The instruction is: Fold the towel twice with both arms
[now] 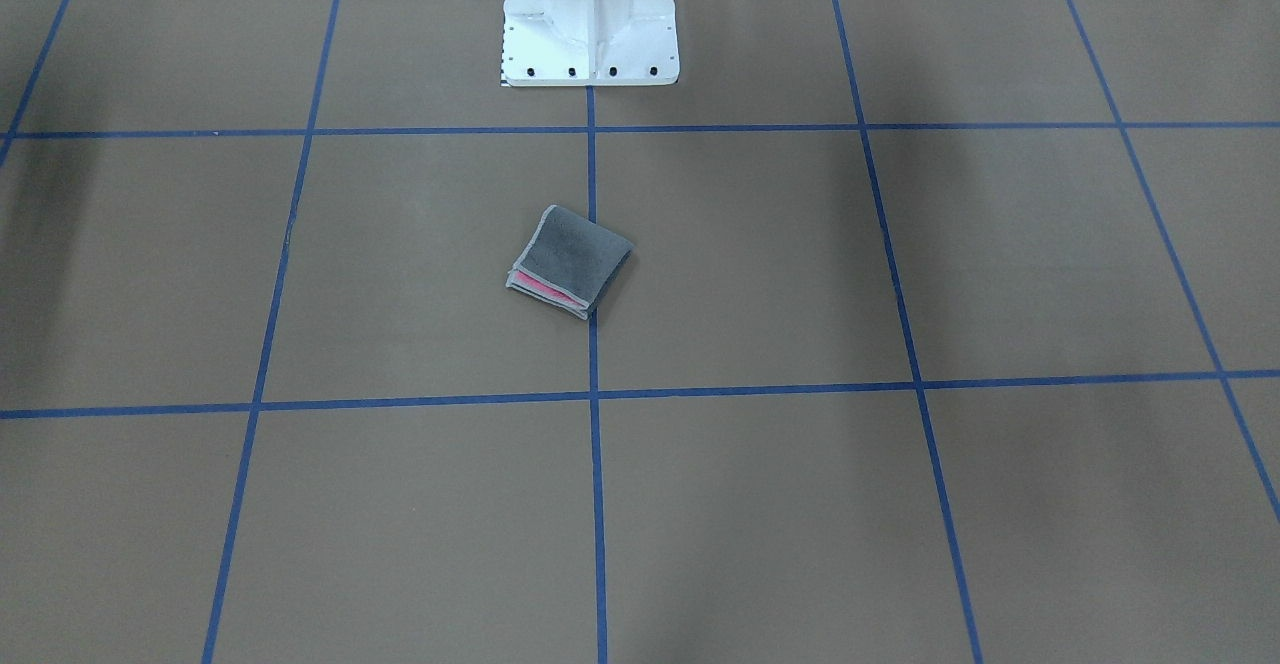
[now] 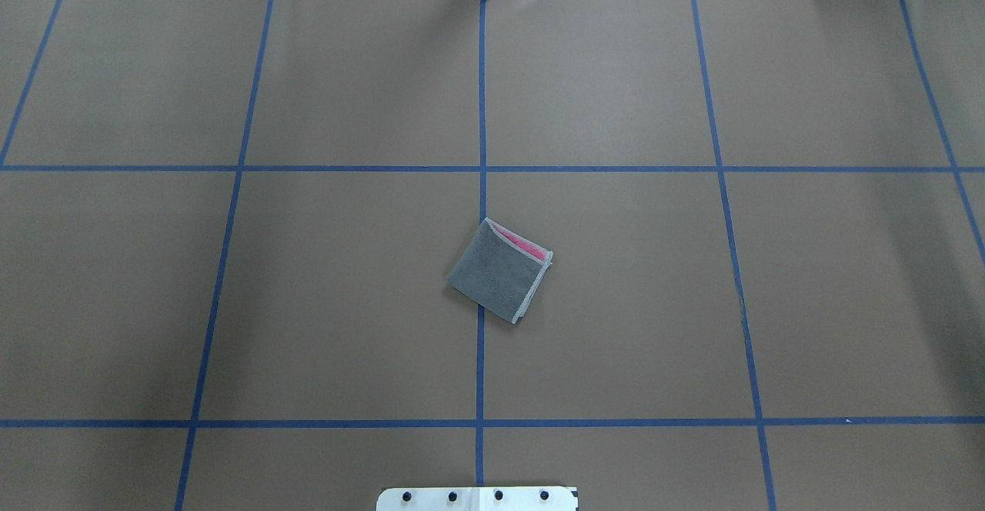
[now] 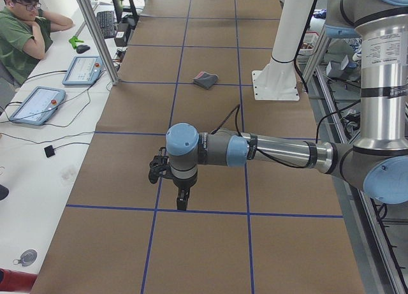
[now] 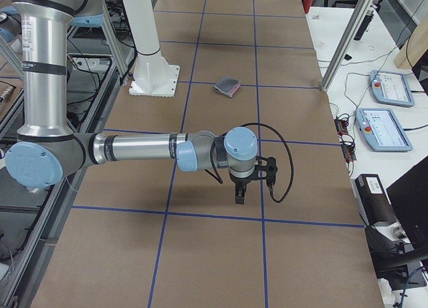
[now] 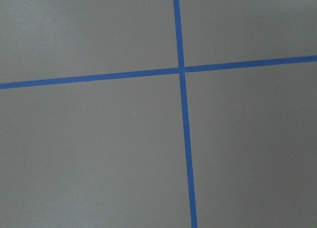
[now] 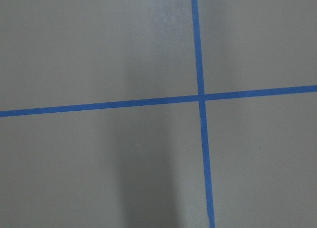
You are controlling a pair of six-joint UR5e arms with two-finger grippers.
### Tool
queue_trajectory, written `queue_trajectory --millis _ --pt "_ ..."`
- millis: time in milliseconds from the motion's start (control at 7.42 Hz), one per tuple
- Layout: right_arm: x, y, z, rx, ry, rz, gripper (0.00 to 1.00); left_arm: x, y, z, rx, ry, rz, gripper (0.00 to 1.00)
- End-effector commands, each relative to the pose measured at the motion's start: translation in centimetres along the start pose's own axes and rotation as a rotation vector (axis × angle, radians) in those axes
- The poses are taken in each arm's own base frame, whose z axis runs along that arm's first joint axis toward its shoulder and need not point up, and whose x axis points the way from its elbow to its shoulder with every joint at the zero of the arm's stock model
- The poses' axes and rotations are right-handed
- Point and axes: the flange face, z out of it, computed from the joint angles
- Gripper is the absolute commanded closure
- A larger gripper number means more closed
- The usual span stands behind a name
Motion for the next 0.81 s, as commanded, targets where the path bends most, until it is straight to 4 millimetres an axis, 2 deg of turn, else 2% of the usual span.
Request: queue_trajectory --millis 0,405,674 --pt "-0.05 -0.25 -0.45 0.008 0.015 0.003 0.00 0.05 -0.01 -0.06 0.001 0.000 0.001 0.00" --pt "0.78 -0.05 -0.20 0.010 0.062 0.011 0.00 0.09 -0.01 -0.10 0.001 0.000 0.001 0.00" --pt "0.37 -0.11 0.31 -0.013 0.066 0.016 0.00 0.04 0.00 -0.05 0.000 0.000 0.000 0.00"
